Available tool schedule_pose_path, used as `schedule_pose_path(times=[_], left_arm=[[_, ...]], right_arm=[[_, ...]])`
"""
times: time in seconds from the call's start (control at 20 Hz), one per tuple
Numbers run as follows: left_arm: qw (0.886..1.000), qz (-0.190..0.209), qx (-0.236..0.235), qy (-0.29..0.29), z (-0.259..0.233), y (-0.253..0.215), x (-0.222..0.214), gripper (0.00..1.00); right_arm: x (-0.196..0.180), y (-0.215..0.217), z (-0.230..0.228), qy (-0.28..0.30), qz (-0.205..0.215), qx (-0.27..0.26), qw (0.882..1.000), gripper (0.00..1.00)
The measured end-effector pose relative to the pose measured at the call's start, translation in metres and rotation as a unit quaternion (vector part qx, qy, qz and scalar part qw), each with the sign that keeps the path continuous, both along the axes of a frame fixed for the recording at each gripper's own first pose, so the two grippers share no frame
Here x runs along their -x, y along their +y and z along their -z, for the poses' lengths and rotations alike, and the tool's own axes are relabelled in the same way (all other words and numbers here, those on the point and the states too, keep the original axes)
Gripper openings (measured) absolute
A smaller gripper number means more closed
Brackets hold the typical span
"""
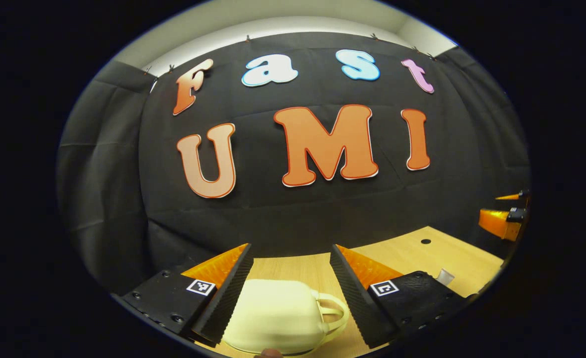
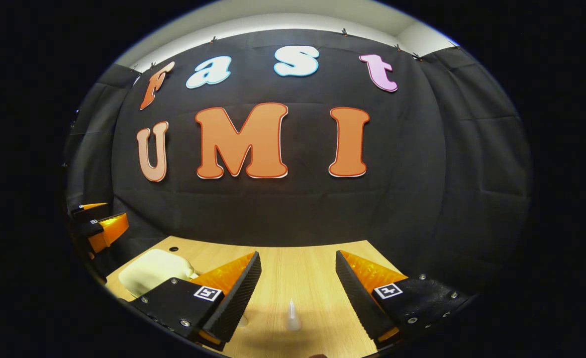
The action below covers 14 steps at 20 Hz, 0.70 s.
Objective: First open the suitcase, pack the skin care products into it, and then close the suitcase.
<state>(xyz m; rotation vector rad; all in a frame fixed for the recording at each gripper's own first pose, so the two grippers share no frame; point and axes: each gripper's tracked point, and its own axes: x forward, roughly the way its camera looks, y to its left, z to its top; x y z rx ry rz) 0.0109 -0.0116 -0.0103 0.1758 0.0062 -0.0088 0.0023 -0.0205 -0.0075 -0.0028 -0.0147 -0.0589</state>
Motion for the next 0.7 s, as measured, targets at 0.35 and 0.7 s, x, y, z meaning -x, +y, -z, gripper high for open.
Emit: schedule_pose_path(times=[0.35,0.7], left_arm=[[0.989,0.026,-0.138,0.043,0.054,-0.026,-0.001,0.99],[0.936,0.073,-0.327,0.107,0.147,-0.060,0.004,0.99]], right_arm=[[0.004,-0.015,0.022,0.023,0.019,-0.015,0.999,0.96],[0.008,-0.050,0.057,0.059,0.053,-0.035,0.996,0.96]])
